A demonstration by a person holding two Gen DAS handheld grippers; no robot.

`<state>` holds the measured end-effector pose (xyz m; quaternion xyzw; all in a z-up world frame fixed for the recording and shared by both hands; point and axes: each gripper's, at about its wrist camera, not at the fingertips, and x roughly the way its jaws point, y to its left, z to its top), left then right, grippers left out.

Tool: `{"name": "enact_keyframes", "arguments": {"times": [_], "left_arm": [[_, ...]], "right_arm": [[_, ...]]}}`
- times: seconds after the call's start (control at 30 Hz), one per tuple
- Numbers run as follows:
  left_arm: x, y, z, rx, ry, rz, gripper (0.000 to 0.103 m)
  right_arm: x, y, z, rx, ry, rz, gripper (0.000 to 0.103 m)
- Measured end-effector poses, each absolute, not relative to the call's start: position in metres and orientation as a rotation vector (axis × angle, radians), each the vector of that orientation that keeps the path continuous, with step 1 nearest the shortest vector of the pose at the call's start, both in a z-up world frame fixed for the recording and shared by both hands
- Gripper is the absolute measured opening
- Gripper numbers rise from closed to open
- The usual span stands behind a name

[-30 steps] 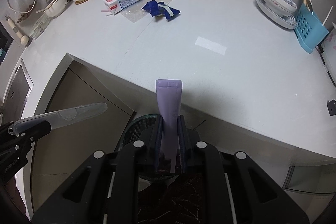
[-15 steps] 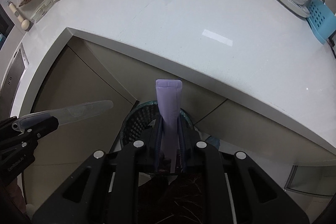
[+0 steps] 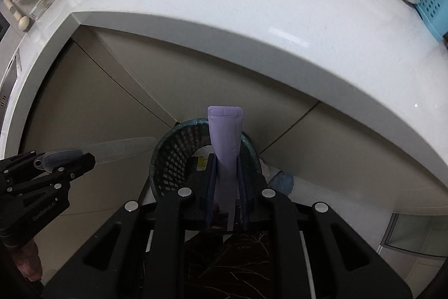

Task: Collect trash
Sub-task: 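Carry the clear tube and purple bar down over the wastebasket, then open the left tool to drop the clear tube into the wastebasket, then open the right tool to drop the purple bar into the wastebasket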

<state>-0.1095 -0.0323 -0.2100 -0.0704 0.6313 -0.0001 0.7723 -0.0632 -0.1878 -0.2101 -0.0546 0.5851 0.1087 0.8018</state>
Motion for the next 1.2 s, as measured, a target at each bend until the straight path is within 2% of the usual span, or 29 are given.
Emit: {"name": "enact_keyframes", "arguments": {"times": [0.57, 0.87, 0.97, 1.03, 1.2], "left_arm": [[-0.107, -0.033, -0.26, -0.26, 1.406, -0.055, 0.024], [-0.1, -0.052, -0.273, -0.229, 1.415, -0.1, 0.025], [-0.099, -0.058, -0.269, -0.217, 1.405, -0.108, 0.029], [-0.1, -0.06, -0.265, -0.21, 1.39, -0.103, 0.039], [-0.099, -0.056, -0.253, -0.219, 1.336, -0.083, 0.056]], "right_arm": [[-0.059, -0.194, -0.23, -0.105, 1.306, 0.217, 0.014], [-0.062, -0.201, -0.233, -0.09, 1.323, 0.201, 0.014], [-0.061, -0.201, -0.233, -0.083, 1.328, 0.197, 0.014], [-0.061, -0.2, -0.234, -0.081, 1.329, 0.197, 0.014], [-0.059, -0.196, -0.24, -0.07, 1.324, 0.221, 0.014]]}}
